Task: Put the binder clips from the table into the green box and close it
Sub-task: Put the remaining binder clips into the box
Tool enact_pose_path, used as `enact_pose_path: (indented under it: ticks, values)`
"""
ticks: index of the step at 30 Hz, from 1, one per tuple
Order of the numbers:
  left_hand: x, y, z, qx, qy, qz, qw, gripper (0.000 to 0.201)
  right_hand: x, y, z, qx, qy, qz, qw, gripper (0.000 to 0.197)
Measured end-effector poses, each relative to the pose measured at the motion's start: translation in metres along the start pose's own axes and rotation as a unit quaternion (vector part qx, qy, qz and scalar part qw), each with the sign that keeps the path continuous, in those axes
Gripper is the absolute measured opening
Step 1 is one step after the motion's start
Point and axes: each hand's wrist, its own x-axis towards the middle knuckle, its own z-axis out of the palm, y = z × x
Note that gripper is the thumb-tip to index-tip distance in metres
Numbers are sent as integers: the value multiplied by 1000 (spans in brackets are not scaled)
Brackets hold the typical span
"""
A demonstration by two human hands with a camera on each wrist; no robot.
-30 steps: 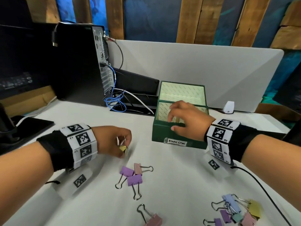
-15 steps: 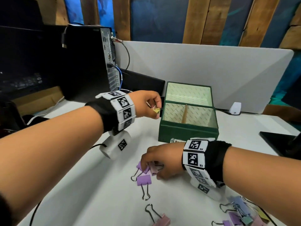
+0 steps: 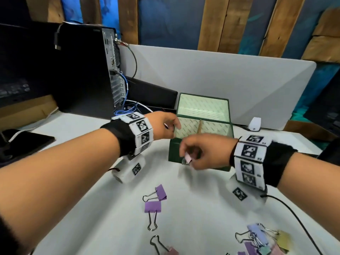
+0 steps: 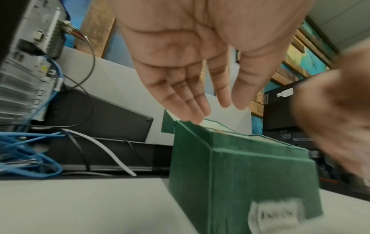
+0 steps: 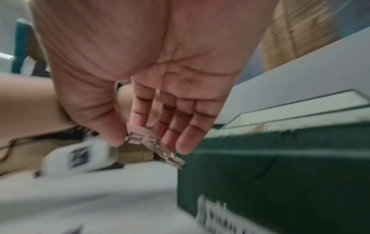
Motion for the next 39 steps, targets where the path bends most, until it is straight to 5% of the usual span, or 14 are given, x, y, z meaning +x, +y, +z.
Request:
enact_pose_path:
  ticks: [6, 10, 13, 19, 23, 27, 34, 39]
  values:
    - [-66, -2, -3, 94, -236, -13, 967, 35, 35, 22, -22, 51, 232, 28, 971, 21]
    - [-96, 6, 7, 99, -314, -22, 944, 47, 57, 31, -16, -2, 201, 84, 976, 16]
    - [-104, 6, 16, 128, -334, -10, 934, 38, 56, 25, -5, 3, 178, 56, 983, 17]
    - [-104, 3, 30, 137, -328, -6, 935, 20, 36, -11, 14, -54, 56, -75, 994, 21]
    - [-103, 1, 29, 159, -318, -5, 935, 16, 26, -21, 30, -67, -90, -71, 991, 40]
    - [-102, -4, 22, 170, -295, -11, 940, 16, 28, -27, 46, -88, -152, -64, 982, 53]
    - [-90, -3, -15, 156, -205, -15, 966, 21, 29, -24, 53, -129, -111, -100, 980, 32]
    - [-62, -3, -36, 72, -104, -9, 992, 21, 28, -3, 9, -87, 87, -59, 991, 27]
